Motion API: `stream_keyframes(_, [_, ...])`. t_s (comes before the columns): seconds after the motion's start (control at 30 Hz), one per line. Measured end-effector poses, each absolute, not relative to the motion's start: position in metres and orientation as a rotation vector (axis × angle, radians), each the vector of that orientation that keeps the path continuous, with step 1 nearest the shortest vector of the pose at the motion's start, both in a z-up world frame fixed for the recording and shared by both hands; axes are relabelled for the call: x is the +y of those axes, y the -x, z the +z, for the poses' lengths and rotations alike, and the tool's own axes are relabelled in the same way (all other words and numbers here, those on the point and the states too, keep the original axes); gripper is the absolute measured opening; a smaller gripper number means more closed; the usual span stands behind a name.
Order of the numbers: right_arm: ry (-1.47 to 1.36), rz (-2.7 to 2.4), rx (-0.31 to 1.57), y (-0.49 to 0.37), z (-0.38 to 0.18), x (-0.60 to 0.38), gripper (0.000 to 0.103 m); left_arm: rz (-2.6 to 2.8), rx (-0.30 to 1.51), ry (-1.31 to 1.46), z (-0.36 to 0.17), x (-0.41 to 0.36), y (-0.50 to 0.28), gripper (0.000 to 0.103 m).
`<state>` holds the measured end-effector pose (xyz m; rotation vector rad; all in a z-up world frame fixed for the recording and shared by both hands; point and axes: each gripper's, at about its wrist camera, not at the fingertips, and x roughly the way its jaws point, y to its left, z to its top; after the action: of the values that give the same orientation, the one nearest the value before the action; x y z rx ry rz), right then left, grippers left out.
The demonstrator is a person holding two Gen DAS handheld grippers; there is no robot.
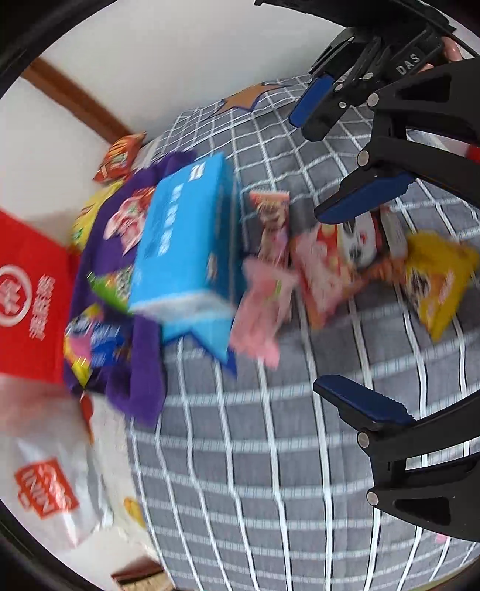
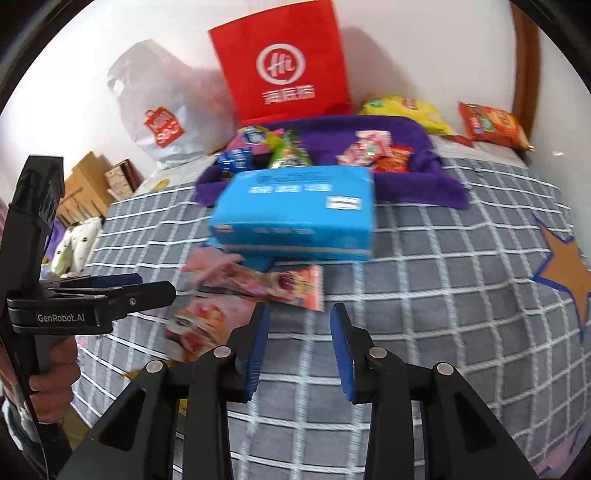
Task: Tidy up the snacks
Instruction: 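Grasp the pink packet with the right tool while the left tool grasps the panda-print bag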
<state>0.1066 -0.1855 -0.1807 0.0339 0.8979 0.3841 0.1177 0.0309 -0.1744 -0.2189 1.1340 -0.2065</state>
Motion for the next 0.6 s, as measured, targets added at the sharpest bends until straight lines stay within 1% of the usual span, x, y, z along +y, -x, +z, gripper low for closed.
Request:
stream_keyframes(0.13, [-0.061, 0.368, 0.898, -0.104, -0.184, -0.209, 0.039, -0.209, 1.220, 0.172, -0.194, 0.008, -0.129, 0.083])
stream_keyframes(0.23, [-0.066, 0.353, 0.904, -0.105, -0.188, -0.219, 0.039, -0.201, 1.278, 0.127, -0.210, -0.005, -0.134, 0.080])
stream_keyframes(0.27, [-0.066, 0.349, 0.905, -0.106, -0.189, -0.222, 0.039, -0.195, 1.269, 0.111, -0.210, -0.007, -0.132, 0.074])
stream_keyframes(0.3, [-0.069, 0.346, 0.908, -0.107, -0.191, -0.224, 0.039, -0.186, 1.251, 0.084, -0.209, -0.009, -0.130, 0.059])
stream_keyframes(0.33, [-0.071, 0.347, 0.911, -0.108, -0.192, -0.224, 0.039, -0.189, 1.252, 0.071, -0.208, -0.010, -0.130, 0.052])
stream_keyframes(0.37, [-0.077, 0.349, 0.915, -0.110, -0.194, -0.224, 0.039, -0.195, 1.252, 0.065, -0.206, -0.008, -0.129, 0.050])
stream_keyframes(0.4, [-0.080, 0.352, 0.919, -0.112, -0.196, -0.223, 0.039, -0.205, 1.238, 0.076, -0.203, -0.005, -0.128, 0.045])
stream_keyframes(0.57, [-0.058, 0.390, 0.930, -0.119, -0.200, -0.206, 0.039, -0.202, 1.199, 0.114, -0.191, 0.024, -0.124, 0.045])
stream_keyframes(0.6, [-0.041, 0.407, 0.927, -0.122, -0.200, -0.198, 0.041, -0.193, 1.197, 0.116, -0.191, 0.029, -0.124, 0.045])
